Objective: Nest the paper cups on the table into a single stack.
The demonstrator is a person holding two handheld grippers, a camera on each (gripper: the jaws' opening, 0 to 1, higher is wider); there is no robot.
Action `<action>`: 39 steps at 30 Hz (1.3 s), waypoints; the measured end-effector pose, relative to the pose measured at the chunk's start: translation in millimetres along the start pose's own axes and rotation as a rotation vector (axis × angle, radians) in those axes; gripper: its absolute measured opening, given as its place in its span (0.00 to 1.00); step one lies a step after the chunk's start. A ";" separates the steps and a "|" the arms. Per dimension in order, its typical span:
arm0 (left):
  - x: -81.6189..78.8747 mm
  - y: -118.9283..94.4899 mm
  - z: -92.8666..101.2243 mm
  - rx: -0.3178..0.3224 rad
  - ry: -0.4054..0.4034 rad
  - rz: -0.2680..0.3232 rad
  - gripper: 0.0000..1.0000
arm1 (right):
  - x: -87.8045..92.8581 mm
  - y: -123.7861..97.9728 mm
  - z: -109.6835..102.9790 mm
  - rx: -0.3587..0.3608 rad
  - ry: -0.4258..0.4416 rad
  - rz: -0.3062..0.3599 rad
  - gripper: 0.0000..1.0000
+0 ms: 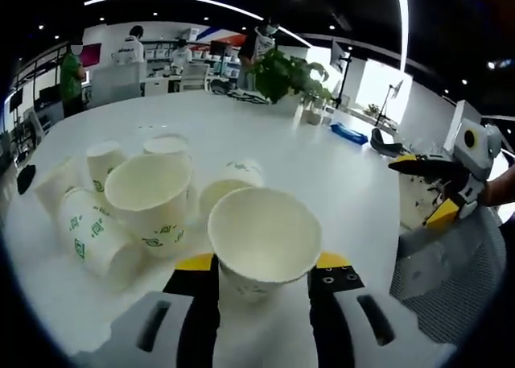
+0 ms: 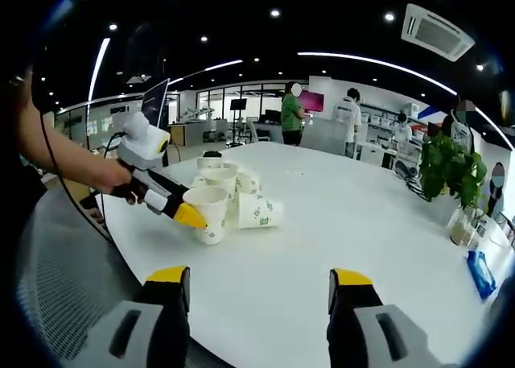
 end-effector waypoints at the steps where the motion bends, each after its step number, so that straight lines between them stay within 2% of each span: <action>1: 0.3 -0.9 0.3 0.001 0.000 0.000 0.44 | 0.0 0.0 0.0 0.000 0.000 0.000 0.69; 4: 2.6 -8.5 1.9 0.002 0.007 -0.002 0.47 | 0.0 0.2 -0.2 -0.002 -0.001 0.000 0.69; 14: 9.9 -29.5 -6.0 -0.012 0.033 0.017 0.49 | 0.5 0.4 -0.4 -0.007 0.001 -0.001 0.69; 18: 14.7 -36.1 -14.3 -0.032 0.063 0.008 0.48 | 0.3 0.2 -0.1 -0.006 0.002 0.000 0.69; 22: 12.6 -43.8 -25.3 -0.044 0.061 0.021 0.48 | 0.0 -0.1 0.6 -0.003 0.005 0.002 0.69; 26: 0.1 -52.9 -36.3 -0.073 0.055 0.047 0.47 | -0.3 -0.4 1.0 -0.001 0.006 0.004 0.69; 27: -2.2 -53.8 -44.8 -0.082 0.053 0.056 0.47 | -0.3 -0.5 1.2 0.000 0.007 0.004 0.69; 32: -15.6 -57.9 -53.6 -0.106 0.055 0.071 0.46 | -0.3 -0.7 2.1 0.003 0.010 0.005 0.69; 34: -19.3 -56.9 -63.1 -0.111 0.054 0.075 0.46 | 0.0 -0.7 2.3 0.004 0.010 0.005 0.68; 39: -26.4 -57.2 -62.8 -0.118 0.074 0.065 0.46 | 0.6 -0.5 2.7 0.005 0.012 0.004 0.68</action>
Point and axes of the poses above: the point that each gripper's makers call its tool centre point, and the gripper's own axes: y roughly forward along the fingers, z roughly to its right, x roughly out of its underside, the point moved 1 cm from there along -y, roughly backward along the fingers, and after that the axes turned 10 degrees about -z, right-handed, at the moved point
